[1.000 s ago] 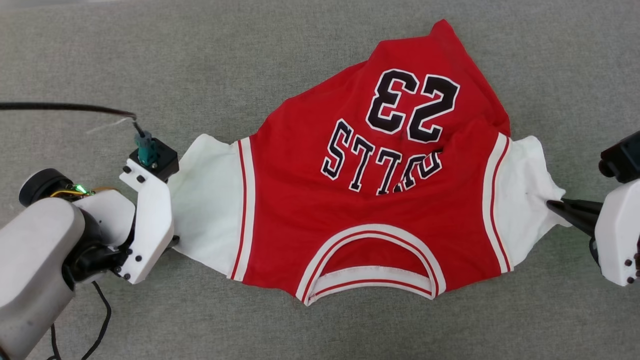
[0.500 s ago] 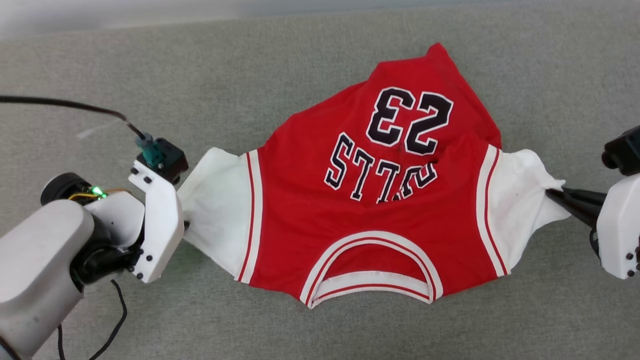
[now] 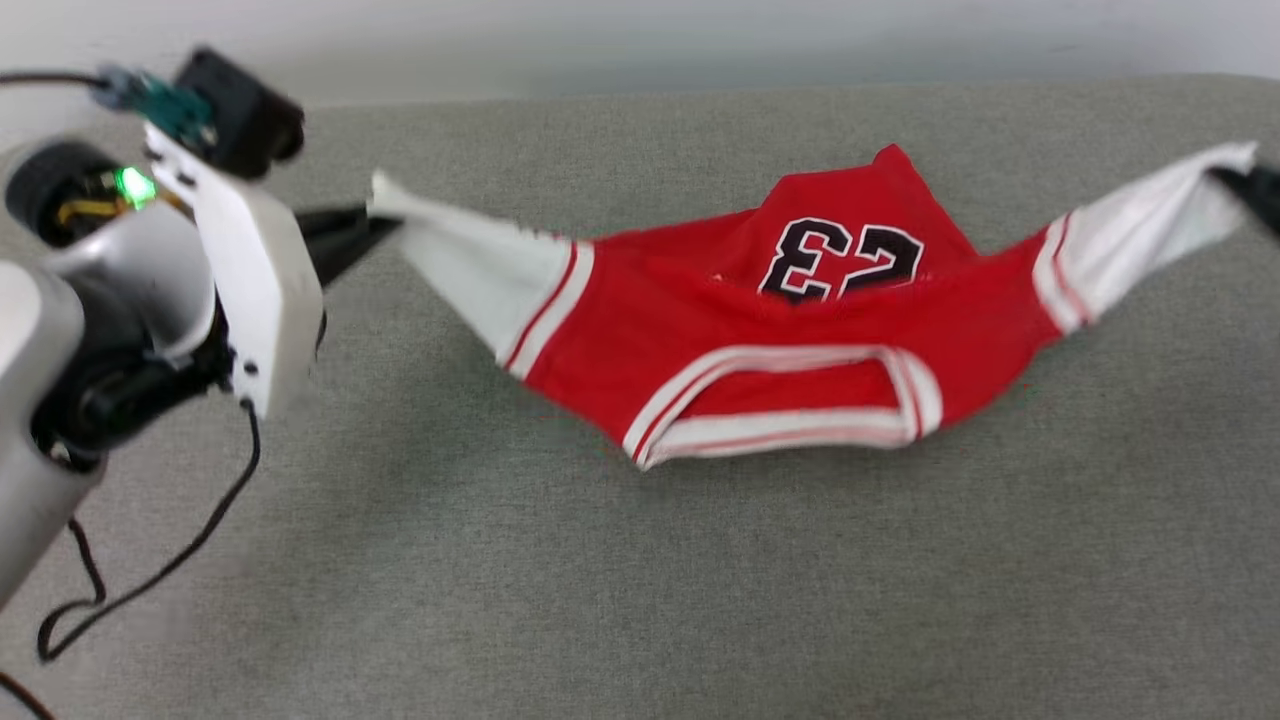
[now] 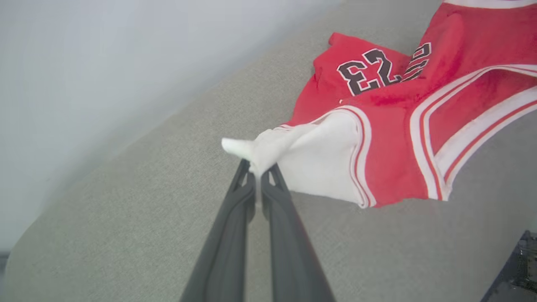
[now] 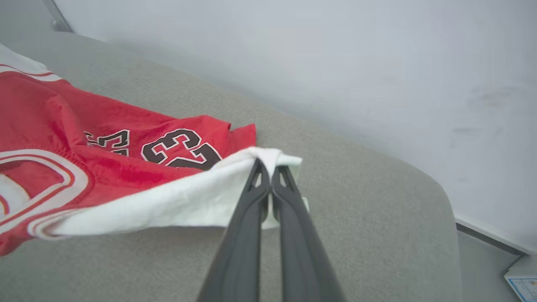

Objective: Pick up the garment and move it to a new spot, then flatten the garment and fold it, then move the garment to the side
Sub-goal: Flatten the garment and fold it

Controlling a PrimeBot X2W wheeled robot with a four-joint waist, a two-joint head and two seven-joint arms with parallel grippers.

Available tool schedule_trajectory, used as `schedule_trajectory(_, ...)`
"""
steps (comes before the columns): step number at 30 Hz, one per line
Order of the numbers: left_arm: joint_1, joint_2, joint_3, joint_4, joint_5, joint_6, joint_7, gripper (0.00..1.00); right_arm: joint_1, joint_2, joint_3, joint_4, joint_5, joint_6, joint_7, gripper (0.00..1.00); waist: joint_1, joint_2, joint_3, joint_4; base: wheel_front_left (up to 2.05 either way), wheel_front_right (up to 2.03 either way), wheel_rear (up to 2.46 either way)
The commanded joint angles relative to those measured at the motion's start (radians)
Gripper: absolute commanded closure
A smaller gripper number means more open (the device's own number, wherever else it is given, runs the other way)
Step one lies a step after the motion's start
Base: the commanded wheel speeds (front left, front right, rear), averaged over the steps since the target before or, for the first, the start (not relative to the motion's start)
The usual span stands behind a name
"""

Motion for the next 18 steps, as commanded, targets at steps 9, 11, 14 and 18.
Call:
schedule_trajectory(9, -0.275, -0.105, 0.1, 0.052, 0.063, 0.013, -0.081, 1.0, -0.351, 0.086, -0.05, 0.073, -0.077, -0.001, 0.048, 1.0, 0.0, 0.0, 0.138, 0.004, 0.0, 0.0, 0.0)
schedule_trajectory(11, -0.346, -0.134, 0.111, 0.086, 0.08, 0.011, -0.09, 1.0, -0.445, 0.116, -0.045, 0.105, -0.113, -0.001, 0.049, 1.0, 0.0, 0.0, 0.177, 0.004, 0.0, 0.0, 0.0)
schedule_trajectory(14, -0.461, -0.177, 0.131, 0.143, 0.115, 0.01, -0.123, 1.0, -0.589, 0.157, -0.032, 0.16, -0.164, -0.001, 0.059, 1.0, 0.0, 0.0, 0.23, 0.005, 0.0, 0.0, 0.0)
schedule_trajectory(18, -0.599, -0.23, 0.154, 0.236, 0.154, 0.014, -0.175, 1.0, -0.761, 0.209, -0.009, 0.24, -0.235, -0.001, 0.046, 1.0, 0.0, 0.0, 0.286, 0.005, 0.0, 0.0, 0.0)
